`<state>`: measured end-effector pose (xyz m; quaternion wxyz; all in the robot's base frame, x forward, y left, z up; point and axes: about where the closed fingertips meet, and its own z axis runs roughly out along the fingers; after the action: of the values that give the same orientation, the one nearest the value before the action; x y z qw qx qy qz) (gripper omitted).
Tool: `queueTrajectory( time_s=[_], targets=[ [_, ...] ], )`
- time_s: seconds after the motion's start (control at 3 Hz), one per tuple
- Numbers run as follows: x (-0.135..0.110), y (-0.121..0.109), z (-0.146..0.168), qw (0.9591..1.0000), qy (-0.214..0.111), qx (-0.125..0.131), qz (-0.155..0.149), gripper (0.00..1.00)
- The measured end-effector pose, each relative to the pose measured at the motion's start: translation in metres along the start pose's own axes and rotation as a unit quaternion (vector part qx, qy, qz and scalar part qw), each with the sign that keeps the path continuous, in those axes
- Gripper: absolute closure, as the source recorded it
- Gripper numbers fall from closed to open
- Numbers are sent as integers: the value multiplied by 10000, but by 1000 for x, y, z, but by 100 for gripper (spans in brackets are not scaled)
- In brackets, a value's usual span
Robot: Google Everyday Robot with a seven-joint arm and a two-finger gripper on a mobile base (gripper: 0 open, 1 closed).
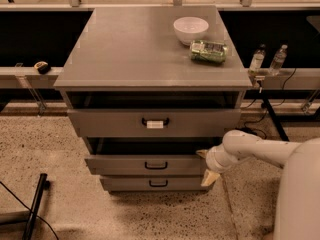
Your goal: Open middle drawer
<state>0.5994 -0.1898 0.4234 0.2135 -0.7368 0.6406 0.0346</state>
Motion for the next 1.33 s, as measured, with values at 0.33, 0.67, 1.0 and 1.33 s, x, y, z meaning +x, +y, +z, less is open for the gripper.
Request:
queueTrajectory(
  time_s=[0.33,0.67,1.0,1.33],
  targets=[
    [-7,34,-7,9997,-24,-159,185,14],
    [-29,74,-25,9989,-51,-284,361,13],
    [-47,92,-35,9986,-79,-366,370,13],
    [-64,79,-40,9992,-101,-340,161,13]
  ],
)
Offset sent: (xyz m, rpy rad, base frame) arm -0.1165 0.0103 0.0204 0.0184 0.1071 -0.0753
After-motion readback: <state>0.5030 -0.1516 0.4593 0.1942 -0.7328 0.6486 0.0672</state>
